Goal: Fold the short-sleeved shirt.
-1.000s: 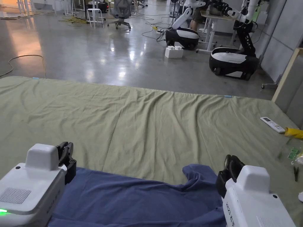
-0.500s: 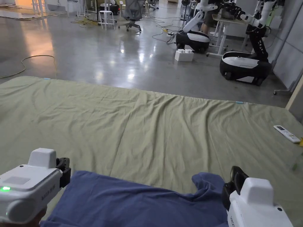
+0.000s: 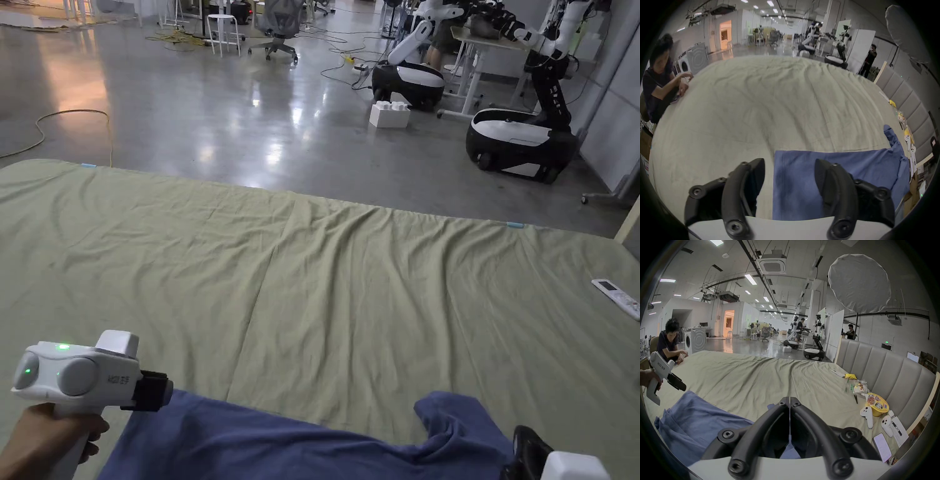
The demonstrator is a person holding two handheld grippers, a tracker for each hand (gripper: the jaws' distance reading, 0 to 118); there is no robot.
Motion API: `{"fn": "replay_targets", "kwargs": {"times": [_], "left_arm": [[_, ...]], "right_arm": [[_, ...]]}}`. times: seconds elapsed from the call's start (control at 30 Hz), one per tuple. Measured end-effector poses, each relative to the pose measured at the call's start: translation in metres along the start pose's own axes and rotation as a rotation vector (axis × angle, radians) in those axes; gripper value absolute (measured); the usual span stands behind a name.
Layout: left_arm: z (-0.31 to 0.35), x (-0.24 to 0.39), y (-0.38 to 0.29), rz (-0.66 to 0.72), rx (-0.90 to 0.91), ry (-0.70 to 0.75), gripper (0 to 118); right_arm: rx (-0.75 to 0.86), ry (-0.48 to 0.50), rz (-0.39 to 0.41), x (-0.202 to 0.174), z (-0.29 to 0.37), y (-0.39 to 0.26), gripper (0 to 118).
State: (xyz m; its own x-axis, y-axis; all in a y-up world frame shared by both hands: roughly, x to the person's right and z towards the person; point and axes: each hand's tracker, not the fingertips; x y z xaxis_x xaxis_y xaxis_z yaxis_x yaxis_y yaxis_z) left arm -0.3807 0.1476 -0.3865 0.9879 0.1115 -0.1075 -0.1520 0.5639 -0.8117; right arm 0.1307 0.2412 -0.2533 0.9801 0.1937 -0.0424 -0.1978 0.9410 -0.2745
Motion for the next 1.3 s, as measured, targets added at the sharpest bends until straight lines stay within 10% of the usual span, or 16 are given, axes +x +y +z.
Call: {"fn": "replay_targets", "kwargs": {"times": [0.27, 0.5, 0.73, 1.0, 1.17, 1.3], "left_arm": [[-0.042, 0.001, -0.004, -0.043, -0.090, 0.058, 66], [-0.043, 0.009, -0.006, -0.103, -0.041, 0.084, 12], [-0.017, 0.012, -0.008, -0.115, 0.004, 0.039, 5], [0.042, 0.028, -0.019, -0.123, 0.143, 0.031, 5], [0.061, 0.033, -0.029, -0.090, 0.181, 0.033, 5], [0.065, 0.034, -0.038, -0.076, 0.183, 0.036, 5]], "right_arm": [[-0.054, -0.020, -0.002, 0.004, -0.012, -0.011, 2], [-0.102, -0.017, -0.033, 0.009, -0.021, -0.019, 2], [-0.255, -0.005, -0.133, 0.045, -0.063, -0.016, 4], [-0.620, 0.115, -0.153, 0.085, -0.178, -0.028, 85], [-0.764, 0.139, -0.144, 0.081, -0.227, -0.054, 84], [-0.831, 0.161, -0.127, 0.074, -0.245, -0.073, 43]]}}
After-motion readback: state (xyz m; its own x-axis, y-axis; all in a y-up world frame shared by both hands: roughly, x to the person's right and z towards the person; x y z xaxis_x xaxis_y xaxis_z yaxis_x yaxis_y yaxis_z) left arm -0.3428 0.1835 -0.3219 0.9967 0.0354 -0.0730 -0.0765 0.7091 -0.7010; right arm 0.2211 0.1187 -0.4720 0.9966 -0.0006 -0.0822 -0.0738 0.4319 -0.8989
